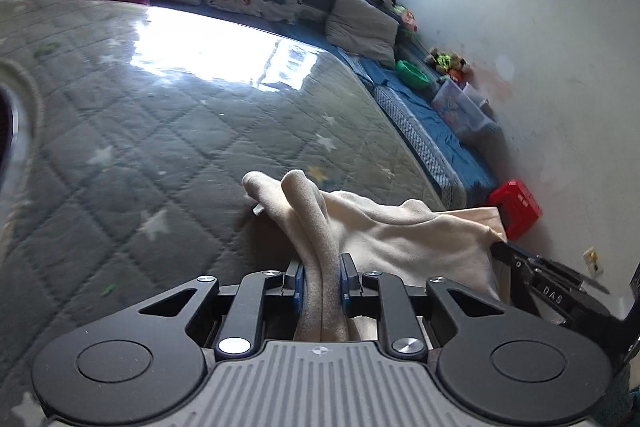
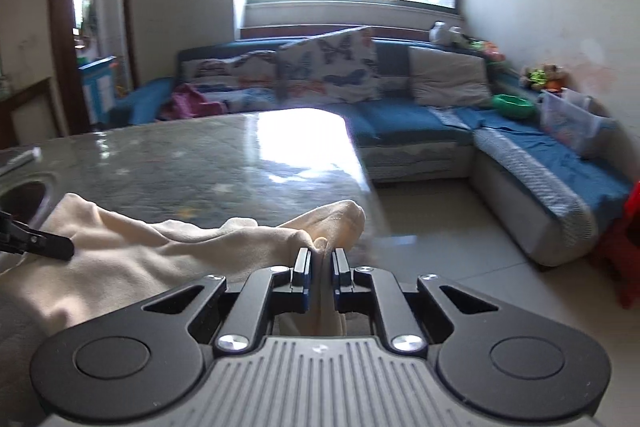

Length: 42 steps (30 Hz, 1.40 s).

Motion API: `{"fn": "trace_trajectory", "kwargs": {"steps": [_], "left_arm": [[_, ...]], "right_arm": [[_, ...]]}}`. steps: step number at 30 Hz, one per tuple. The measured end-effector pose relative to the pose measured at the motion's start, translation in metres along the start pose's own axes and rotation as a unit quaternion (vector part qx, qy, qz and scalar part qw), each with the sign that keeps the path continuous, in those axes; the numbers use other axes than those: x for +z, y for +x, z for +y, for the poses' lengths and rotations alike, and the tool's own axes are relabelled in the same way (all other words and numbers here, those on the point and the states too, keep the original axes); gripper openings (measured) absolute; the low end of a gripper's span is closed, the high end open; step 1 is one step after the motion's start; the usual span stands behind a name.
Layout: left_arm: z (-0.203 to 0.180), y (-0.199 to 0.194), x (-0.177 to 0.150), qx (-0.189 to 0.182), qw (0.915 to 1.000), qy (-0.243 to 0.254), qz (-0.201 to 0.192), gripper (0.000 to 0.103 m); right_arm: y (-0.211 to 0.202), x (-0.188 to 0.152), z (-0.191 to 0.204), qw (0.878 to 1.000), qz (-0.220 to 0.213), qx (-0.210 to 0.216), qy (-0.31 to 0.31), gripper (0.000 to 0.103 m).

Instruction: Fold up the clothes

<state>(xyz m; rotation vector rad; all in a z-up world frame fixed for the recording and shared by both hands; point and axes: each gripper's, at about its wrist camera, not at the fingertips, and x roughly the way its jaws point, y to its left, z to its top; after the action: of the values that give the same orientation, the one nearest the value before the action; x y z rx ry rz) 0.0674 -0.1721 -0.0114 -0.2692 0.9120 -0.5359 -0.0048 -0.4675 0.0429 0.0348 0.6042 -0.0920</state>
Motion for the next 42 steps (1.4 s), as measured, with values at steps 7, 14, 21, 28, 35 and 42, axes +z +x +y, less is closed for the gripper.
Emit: {"fn": "trace_trajectory", "kwargs": {"steps": [7,14,21,28,35,42], "left_arm": [[-0.018,0.018,0.006,0.016,0.9988,0.045,0.005,0.033],[-0.014,0.006,0.019,0.044,0.9969,0.061,-0.023,0.037],[-0.040,0.021,0.026,0.016,0.9955,0.091,-0.021,0.033],[-0.063,0.060,0.024,-0.006,0.9925,0.122,0.007,0.033],[-0.068,0.076,0.025,-0.004,0.9921,0.125,0.016,0.033],[-0.088,0.049,0.002,-0.028,0.9875,0.155,-0.001,0.033]], "right_arm": [[0.020,-0.017,-0.030,0.999,0.038,-0.031,0.017,0.010],[0.009,-0.014,-0.025,0.999,0.026,0.001,0.021,0.011],[0.033,-0.003,-0.001,0.999,0.033,0.041,0.006,0.012],[0.059,-0.008,0.004,0.998,0.050,0.041,0.017,0.013],[0.047,-0.008,-0.004,0.998,0.041,0.037,0.020,0.020],[-0.007,-0.023,-0.007,0.999,0.021,0.037,-0.002,0.021]]}}
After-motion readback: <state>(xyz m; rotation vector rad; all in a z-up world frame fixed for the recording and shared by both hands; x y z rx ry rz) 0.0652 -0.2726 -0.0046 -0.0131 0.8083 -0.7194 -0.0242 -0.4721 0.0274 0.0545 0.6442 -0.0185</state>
